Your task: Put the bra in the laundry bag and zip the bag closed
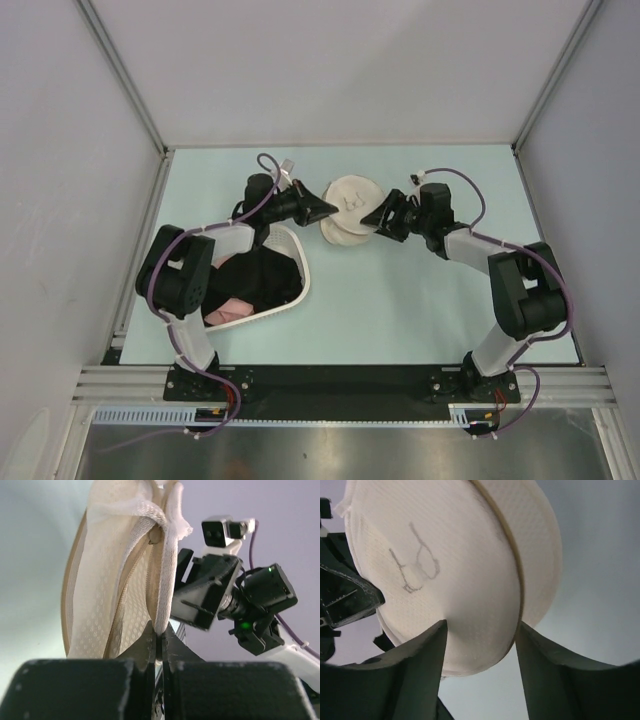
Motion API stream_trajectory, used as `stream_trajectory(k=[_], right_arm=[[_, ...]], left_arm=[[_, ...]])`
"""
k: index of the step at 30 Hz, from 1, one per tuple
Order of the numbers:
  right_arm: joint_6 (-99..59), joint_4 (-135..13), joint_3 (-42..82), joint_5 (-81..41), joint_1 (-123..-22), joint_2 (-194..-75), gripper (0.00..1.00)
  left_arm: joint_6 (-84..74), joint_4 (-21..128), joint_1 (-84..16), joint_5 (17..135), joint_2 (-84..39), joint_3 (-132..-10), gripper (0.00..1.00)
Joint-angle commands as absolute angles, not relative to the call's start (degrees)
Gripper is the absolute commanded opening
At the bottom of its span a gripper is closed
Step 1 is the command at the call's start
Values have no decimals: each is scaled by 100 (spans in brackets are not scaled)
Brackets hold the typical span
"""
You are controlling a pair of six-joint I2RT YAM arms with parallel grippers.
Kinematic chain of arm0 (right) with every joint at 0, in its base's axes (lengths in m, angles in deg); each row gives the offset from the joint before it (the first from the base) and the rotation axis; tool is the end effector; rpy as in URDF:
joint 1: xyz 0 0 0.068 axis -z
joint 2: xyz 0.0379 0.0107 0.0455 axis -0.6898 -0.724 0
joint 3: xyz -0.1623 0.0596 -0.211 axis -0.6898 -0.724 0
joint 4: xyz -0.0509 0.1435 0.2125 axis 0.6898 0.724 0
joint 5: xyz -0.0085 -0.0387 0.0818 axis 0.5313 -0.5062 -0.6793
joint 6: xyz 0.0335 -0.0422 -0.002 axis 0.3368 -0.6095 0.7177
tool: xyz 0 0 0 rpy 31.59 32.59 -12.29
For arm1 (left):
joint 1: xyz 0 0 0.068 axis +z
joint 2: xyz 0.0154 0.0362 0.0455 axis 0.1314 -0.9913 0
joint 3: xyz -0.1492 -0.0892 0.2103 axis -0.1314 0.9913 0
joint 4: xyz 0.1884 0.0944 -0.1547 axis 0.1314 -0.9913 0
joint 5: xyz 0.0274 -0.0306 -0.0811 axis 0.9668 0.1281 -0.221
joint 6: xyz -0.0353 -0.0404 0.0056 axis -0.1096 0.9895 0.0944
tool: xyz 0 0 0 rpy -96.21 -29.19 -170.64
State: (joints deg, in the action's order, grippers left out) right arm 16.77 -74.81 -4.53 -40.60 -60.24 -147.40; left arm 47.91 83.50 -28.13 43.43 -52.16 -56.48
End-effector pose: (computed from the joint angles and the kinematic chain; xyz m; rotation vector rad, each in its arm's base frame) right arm 0.3315 0.1167 0.2006 0.1952 2.2272 1.1270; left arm 0.3623 -0.1611 0.2033 -0.2179 2.1117 -1.6214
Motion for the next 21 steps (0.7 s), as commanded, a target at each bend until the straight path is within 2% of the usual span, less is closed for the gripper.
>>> stream_trajectory(k=[1,2,3,4,5,6,7,9,10,13,17,21], right_arm=[[1733,-8147,-154,-4379,-5847,-14984,49],[1751,-8165,-92,-4449,-5821,-14993,33],[1751,-8157,-22,-4502,-5794,-14984,24],[1760,-8122,49,-4537,-5768,-14975,17],[1769,-7965,189,-4616,-5724,-14923,4],[1769,-7894,251,-4643,-5715,-14879,0],[1760,-7771,312,-4652,-5706,-14826,0],[1760,-7489,409,-4678,-5671,-14686,0],[1760,-7428,436,-4721,-5645,-14642,0],[1751,-7103,585,-4801,-5557,-14475,0],[1752,-6760,805,-4880,-5486,-14290,0],[1838,-6540,1077,-5064,-5469,-14228,0]], left_arm=[[4145,7932,-2970,4251,-4950,-5925,12],[3967,7450,-2987,4322,-4923,-6091,15],[3783,7193,-2996,4383,-4914,-6180,17],[3441,6956,-2996,4523,-4880,-6268,24],[3229,6353,-2996,4664,-4836,-6486,28],[2992,6008,-2996,4848,-4774,-6602,32],[2485,5665,-3005,5111,-4608,-6707,40],[2130,5117,-3005,5648,-4406,-6866,43],[1911,4925,-3014,5780,-4318,-6884,48],[1663,4555,-3005,6185,-3966,-6937,69],[1540,4474,-3014,6362,-3570,-6753,70],[1381,4527,-3049,6257,-3245,-6638,65]])
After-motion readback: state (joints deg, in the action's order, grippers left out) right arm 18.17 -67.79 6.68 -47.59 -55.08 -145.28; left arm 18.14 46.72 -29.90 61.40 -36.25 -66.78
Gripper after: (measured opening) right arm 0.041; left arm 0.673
